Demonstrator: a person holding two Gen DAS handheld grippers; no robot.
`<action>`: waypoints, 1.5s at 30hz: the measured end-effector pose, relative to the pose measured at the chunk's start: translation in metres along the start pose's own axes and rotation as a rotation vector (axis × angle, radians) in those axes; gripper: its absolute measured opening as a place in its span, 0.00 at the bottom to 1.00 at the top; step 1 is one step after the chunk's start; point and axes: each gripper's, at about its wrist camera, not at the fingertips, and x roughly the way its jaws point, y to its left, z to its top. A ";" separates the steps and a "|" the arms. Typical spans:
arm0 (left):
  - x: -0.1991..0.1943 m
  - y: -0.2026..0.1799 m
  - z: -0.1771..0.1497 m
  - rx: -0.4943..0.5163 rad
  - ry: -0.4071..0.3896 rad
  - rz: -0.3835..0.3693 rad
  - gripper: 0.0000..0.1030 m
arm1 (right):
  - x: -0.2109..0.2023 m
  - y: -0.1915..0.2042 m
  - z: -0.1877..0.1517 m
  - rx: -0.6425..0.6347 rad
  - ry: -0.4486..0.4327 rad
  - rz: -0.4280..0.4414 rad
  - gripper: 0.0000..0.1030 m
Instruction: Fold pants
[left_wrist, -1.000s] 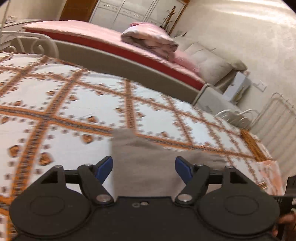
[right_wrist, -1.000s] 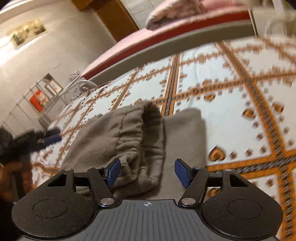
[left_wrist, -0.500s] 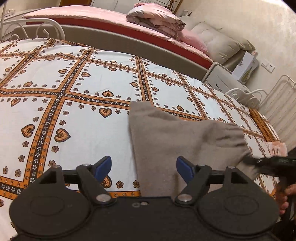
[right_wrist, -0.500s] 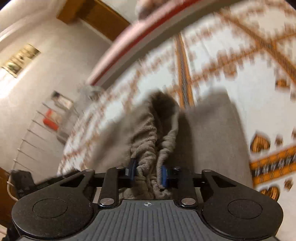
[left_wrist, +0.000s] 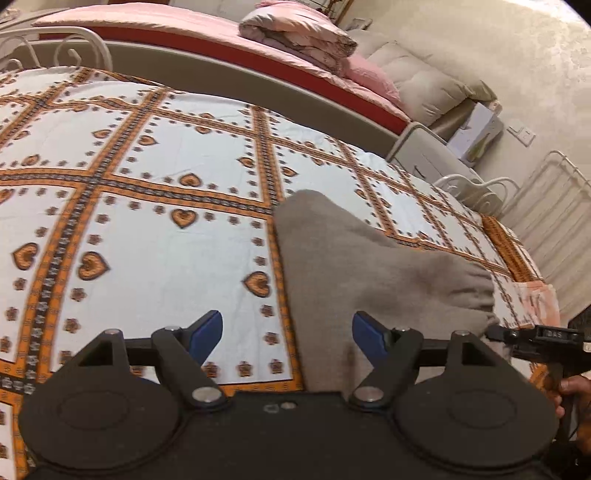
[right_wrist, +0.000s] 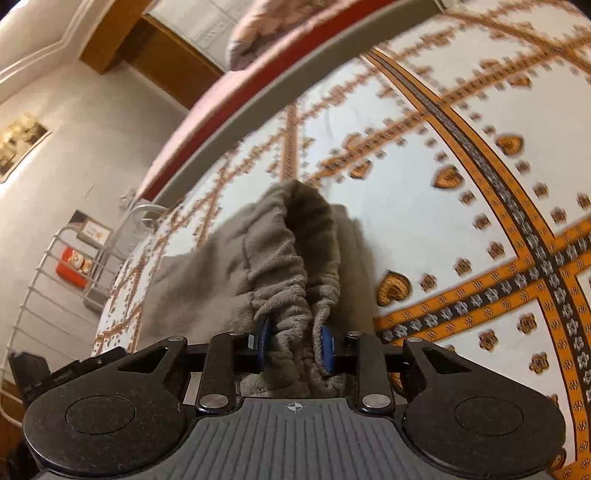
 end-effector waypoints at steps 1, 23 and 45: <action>0.003 -0.003 -0.001 0.014 0.010 -0.001 0.71 | 0.003 0.001 0.000 -0.025 0.009 -0.037 0.32; 0.040 -0.040 0.007 0.126 -0.012 0.090 0.75 | 0.002 0.040 0.009 -0.312 -0.137 -0.103 0.37; 0.059 0.018 0.001 -0.136 0.203 -0.269 0.59 | 0.016 -0.044 0.019 0.093 0.111 0.128 0.73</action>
